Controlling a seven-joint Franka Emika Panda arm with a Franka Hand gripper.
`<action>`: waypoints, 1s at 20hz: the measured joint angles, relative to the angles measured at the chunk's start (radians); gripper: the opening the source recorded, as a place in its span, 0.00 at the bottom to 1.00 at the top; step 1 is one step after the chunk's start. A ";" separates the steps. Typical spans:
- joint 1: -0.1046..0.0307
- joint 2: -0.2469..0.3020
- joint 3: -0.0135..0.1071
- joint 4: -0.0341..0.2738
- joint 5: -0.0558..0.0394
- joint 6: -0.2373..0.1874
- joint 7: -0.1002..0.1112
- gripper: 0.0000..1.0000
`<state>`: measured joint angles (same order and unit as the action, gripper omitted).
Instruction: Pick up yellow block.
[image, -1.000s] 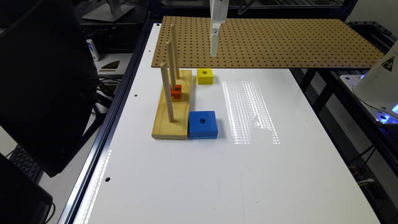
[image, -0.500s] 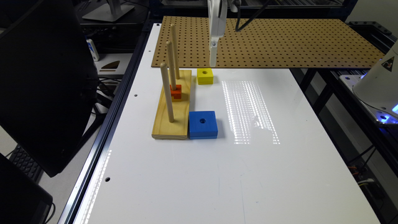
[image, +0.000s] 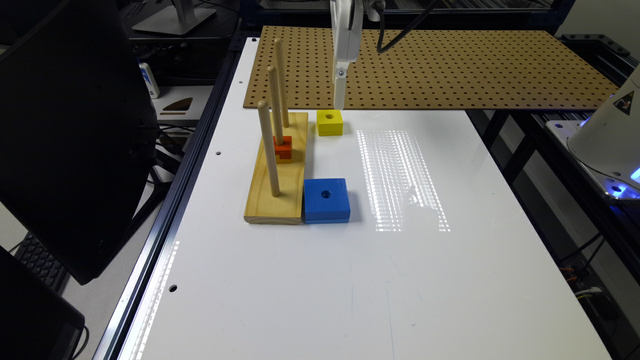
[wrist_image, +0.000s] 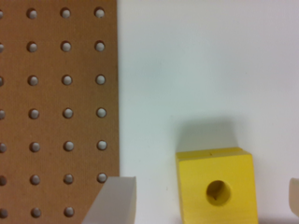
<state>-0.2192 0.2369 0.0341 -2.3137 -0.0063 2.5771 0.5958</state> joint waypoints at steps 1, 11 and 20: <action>0.000 0.000 0.002 0.001 0.0000 0.000 0.001 1.00; 0.000 0.064 0.007 0.003 0.0001 0.057 0.003 1.00; 0.000 0.116 0.007 0.026 0.0001 0.096 0.003 1.00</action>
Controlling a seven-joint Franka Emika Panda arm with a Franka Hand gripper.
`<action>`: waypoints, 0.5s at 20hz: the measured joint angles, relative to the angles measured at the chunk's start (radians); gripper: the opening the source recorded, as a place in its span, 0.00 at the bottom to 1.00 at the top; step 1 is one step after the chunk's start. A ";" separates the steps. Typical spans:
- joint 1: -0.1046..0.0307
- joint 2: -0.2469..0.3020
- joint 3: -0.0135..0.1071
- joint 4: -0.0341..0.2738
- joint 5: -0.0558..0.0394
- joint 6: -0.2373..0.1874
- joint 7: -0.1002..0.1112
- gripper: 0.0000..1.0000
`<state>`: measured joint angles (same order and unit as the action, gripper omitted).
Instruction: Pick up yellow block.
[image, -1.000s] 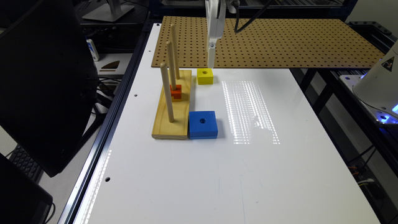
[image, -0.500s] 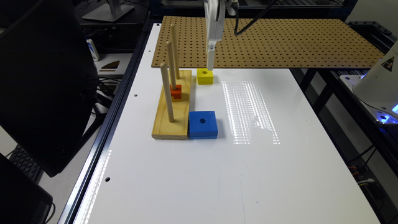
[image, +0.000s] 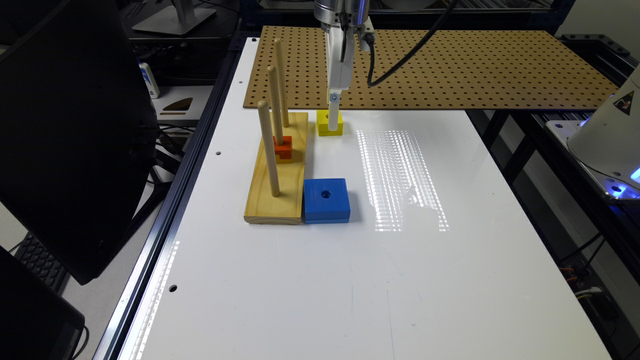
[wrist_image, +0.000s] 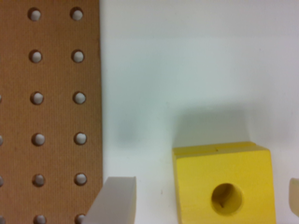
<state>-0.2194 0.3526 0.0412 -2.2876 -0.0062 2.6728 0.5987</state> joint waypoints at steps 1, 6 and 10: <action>0.000 0.000 0.000 0.001 0.0000 0.000 0.000 1.00; 0.000 0.000 0.002 0.002 0.0000 0.000 0.000 1.00; 0.000 0.030 0.002 0.003 0.0000 0.019 0.000 1.00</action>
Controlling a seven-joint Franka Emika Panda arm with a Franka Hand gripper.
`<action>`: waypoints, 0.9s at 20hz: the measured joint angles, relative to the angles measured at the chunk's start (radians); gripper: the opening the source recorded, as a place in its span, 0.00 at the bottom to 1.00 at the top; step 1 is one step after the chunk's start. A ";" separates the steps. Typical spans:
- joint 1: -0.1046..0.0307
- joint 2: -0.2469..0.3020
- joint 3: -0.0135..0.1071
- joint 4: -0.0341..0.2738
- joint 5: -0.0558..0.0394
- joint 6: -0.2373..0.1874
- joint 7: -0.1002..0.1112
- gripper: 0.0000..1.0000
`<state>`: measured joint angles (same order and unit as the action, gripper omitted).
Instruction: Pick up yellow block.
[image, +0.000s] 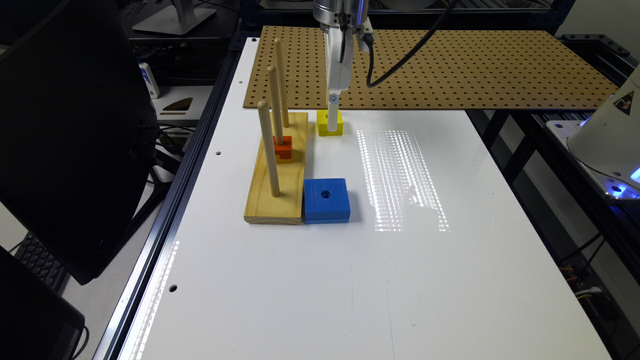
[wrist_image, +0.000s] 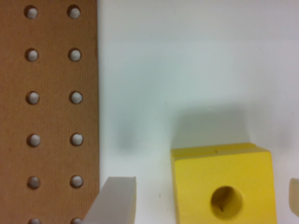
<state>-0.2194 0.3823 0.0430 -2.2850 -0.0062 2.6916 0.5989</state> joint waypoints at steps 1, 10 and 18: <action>0.000 0.011 0.000 0.001 0.0000 0.011 0.000 1.00; 0.000 0.050 0.001 0.035 0.0000 0.024 0.000 1.00; 0.000 0.058 0.001 0.037 -0.0003 0.027 0.001 1.00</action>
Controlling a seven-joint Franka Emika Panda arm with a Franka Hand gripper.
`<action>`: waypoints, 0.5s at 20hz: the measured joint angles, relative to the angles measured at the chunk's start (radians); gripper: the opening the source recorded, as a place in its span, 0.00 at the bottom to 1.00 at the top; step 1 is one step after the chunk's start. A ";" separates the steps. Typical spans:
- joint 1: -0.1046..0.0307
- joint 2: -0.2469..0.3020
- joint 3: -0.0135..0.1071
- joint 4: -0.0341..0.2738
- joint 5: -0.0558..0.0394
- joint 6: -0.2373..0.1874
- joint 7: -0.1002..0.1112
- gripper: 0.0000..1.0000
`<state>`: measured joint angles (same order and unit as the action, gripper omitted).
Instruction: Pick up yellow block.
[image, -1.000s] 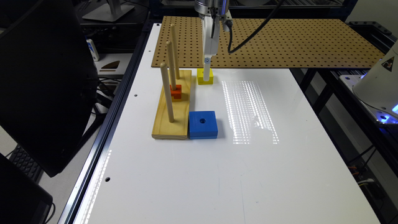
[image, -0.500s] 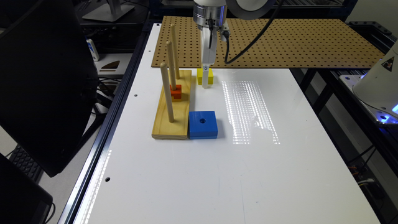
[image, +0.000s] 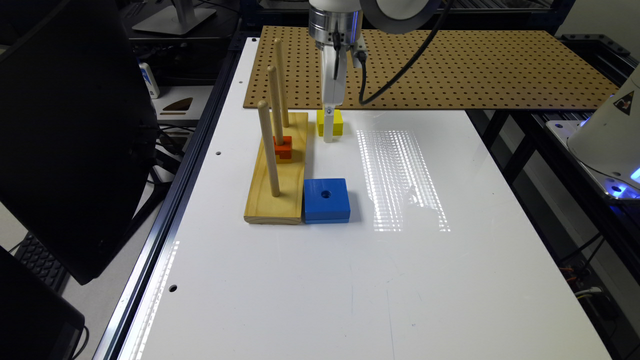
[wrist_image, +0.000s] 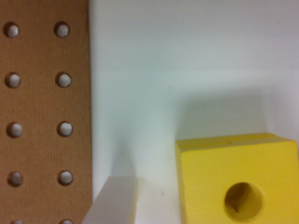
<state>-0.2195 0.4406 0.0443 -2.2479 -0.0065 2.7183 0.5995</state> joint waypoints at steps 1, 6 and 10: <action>0.000 0.000 0.000 0.000 0.0000 0.000 0.000 0.00; 0.000 0.000 0.000 0.000 0.0000 0.000 0.000 0.00; 0.000 0.000 0.000 0.000 0.0000 0.000 0.000 0.00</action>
<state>-0.2198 0.4402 0.0442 -2.2482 -0.0065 2.7179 0.5995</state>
